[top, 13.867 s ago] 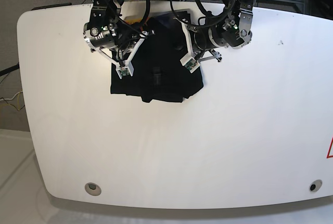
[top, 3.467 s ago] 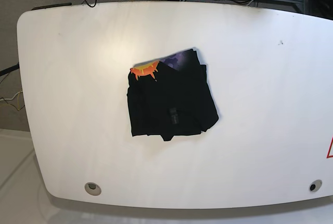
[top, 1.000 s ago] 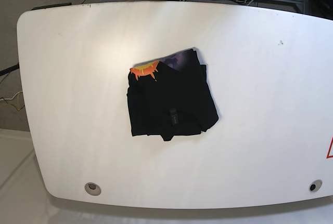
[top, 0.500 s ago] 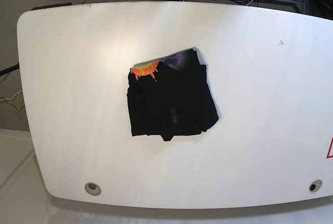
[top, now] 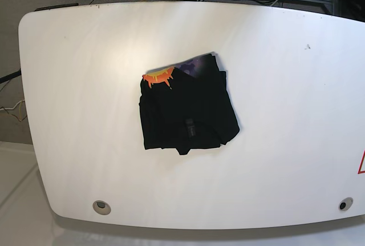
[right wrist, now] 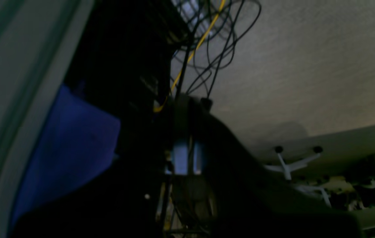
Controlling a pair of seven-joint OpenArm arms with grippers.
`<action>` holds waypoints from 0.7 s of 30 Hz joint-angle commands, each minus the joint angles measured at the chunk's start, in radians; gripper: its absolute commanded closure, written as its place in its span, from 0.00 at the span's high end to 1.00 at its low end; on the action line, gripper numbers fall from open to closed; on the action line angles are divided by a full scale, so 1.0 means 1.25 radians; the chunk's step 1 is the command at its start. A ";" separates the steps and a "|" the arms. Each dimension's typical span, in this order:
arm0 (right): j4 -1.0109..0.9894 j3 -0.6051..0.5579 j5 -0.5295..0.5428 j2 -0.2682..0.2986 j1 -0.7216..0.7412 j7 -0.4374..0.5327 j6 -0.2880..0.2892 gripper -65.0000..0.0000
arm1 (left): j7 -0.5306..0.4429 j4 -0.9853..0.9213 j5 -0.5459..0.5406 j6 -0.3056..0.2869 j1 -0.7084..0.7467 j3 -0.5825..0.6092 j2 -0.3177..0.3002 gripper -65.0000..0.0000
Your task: Fold the T-shirt properly
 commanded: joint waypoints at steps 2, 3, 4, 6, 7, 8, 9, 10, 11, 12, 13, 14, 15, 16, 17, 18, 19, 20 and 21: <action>0.002 0.000 -0.003 0.000 -0.003 0.014 0.001 0.00 | -0.003 0.001 0.002 0.002 -0.006 0.000 -0.003 0.00; 0.002 0.000 -0.003 0.000 -0.003 0.018 0.001 0.00 | -0.004 0.002 0.002 0.002 -0.006 0.000 -0.003 0.00; 0.002 0.000 -0.003 0.000 -0.003 0.033 0.001 0.00 | -0.006 0.005 0.002 0.002 -0.008 0.000 -0.003 0.00; 0.002 0.000 -0.003 0.000 -0.003 0.049 0.001 0.00 | -0.006 0.009 0.002 0.002 -0.009 0.000 -0.003 0.00; 0.002 0.000 -0.003 0.000 -0.003 0.057 0.001 0.00 | -0.007 0.009 0.002 0.002 -0.012 0.000 0.001 0.00; 0.002 0.000 -0.003 0.000 -0.003 0.060 0.001 0.00 | -0.008 0.006 0.002 0.002 -0.017 0.000 0.004 0.00; 0.002 0.000 -0.003 0.000 -0.003 0.064 0.001 0.00 | -0.014 0.002 0.002 0.002 -0.024 0.000 0.009 0.00; 0.002 0.000 -0.003 0.000 -0.003 0.067 0.001 0.00 | -0.019 0.002 0.002 0.002 -0.025 0.000 0.012 0.00; 0.002 0.000 -0.003 0.000 -0.003 0.070 0.001 0.00 | -0.028 0.002 0.002 0.002 -0.026 0.000 0.016 0.00; 0.002 0.000 -0.003 0.000 -0.003 0.070 0.001 0.00 | -0.039 0.002 0.002 0.002 -0.027 0.000 0.017 0.00; 0.002 0.000 -0.003 0.000 -0.003 0.070 0.001 0.00 | -0.047 0.002 0.002 0.002 -0.027 0.000 0.017 0.00; 0.002 0.000 -0.003 0.000 -0.003 0.070 0.001 0.00 | -0.061 0.002 0.002 0.002 -0.027 0.000 0.018 0.00; 0.002 0.000 -0.003 0.000 -0.003 0.070 0.001 0.00 | -0.073 0.002 0.004 0.002 -0.027 0.000 0.018 0.00; 0.002 0.000 -0.003 0.000 -0.003 0.070 0.001 0.00 | -0.082 0.002 0.004 0.002 -0.027 0.001 0.018 0.00; 0.002 0.000 -0.003 0.000 -0.003 0.070 0.001 0.00 | -0.093 0.002 0.004 0.002 -0.028 0.005 0.018 0.00; 0.002 0.000 -0.003 0.000 -0.003 0.072 0.001 0.00 | -0.101 0.002 0.004 0.002 -0.028 0.012 0.018 0.00; 0.002 0.000 -0.003 0.000 -0.003 0.073 0.001 0.00 | -0.116 0.001 0.004 0.002 -0.028 0.027 0.018 0.00; 0.002 0.000 -0.003 0.000 -0.003 0.073 0.001 0.00 | -0.125 0.001 0.004 0.002 -0.028 0.039 0.018 0.00; 0.002 0.000 -0.003 0.000 -0.003 0.073 0.001 0.00 | -0.136 0.001 0.004 0.002 -0.028 0.055 0.018 0.00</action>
